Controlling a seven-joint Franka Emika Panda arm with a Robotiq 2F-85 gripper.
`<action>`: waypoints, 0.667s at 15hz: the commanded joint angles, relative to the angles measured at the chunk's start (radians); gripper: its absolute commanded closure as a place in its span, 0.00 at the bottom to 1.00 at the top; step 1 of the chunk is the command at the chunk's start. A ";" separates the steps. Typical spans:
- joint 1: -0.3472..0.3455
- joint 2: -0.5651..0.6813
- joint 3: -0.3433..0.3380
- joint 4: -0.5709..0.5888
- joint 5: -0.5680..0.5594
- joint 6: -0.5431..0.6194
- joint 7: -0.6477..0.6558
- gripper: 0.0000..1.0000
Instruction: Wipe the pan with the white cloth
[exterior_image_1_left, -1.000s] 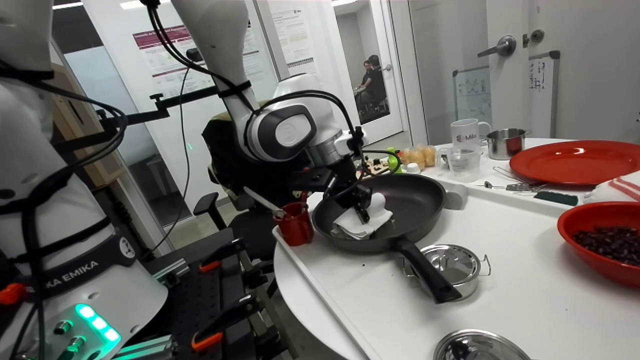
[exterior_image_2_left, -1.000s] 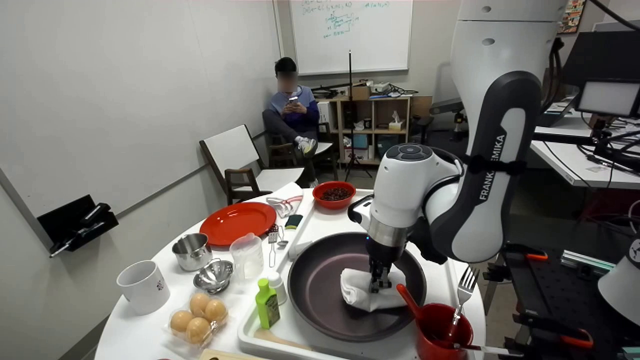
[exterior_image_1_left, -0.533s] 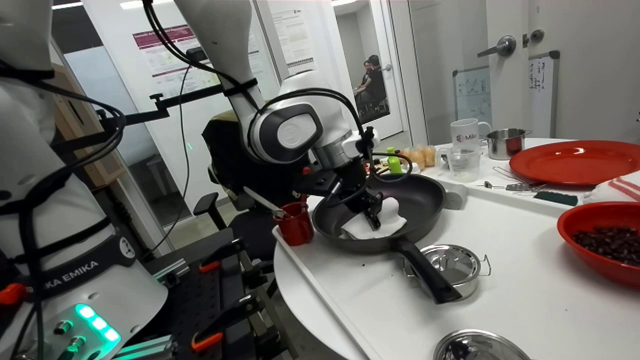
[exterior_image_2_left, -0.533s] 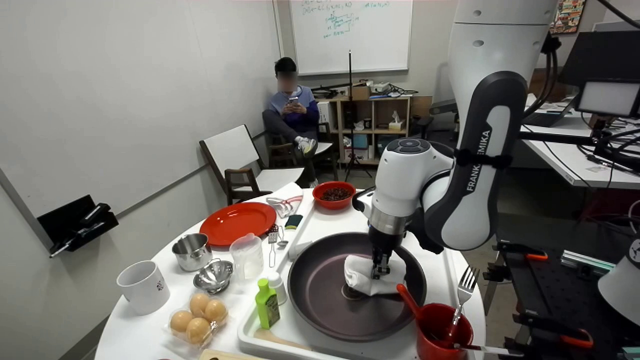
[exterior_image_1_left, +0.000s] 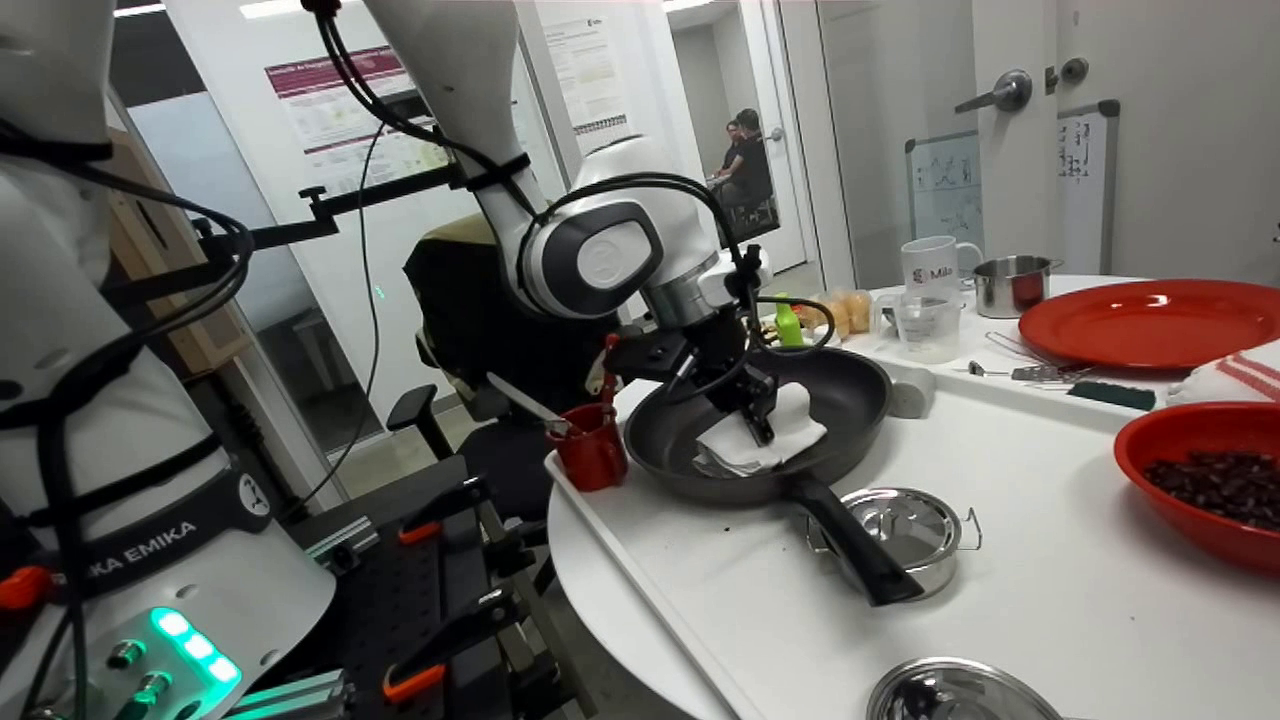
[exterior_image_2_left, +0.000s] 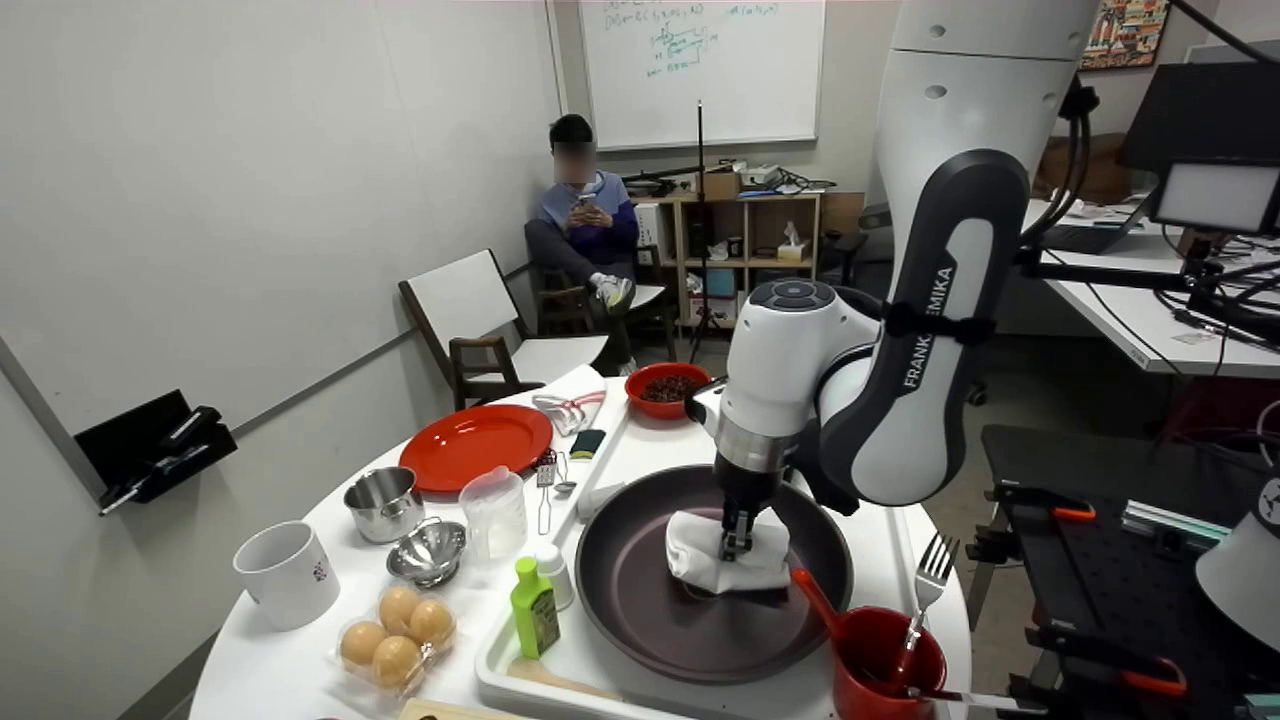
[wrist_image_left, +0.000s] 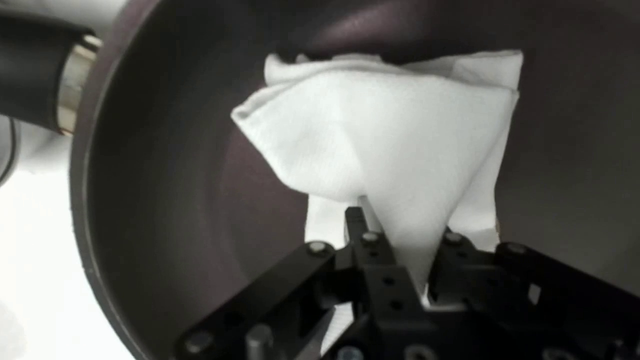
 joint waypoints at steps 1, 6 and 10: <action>0.030 0.074 0.036 0.077 0.020 -0.031 0.032 0.91; 0.071 0.098 0.054 0.110 0.008 -0.050 0.036 0.91; 0.102 0.103 0.070 0.109 -0.001 -0.051 0.030 0.91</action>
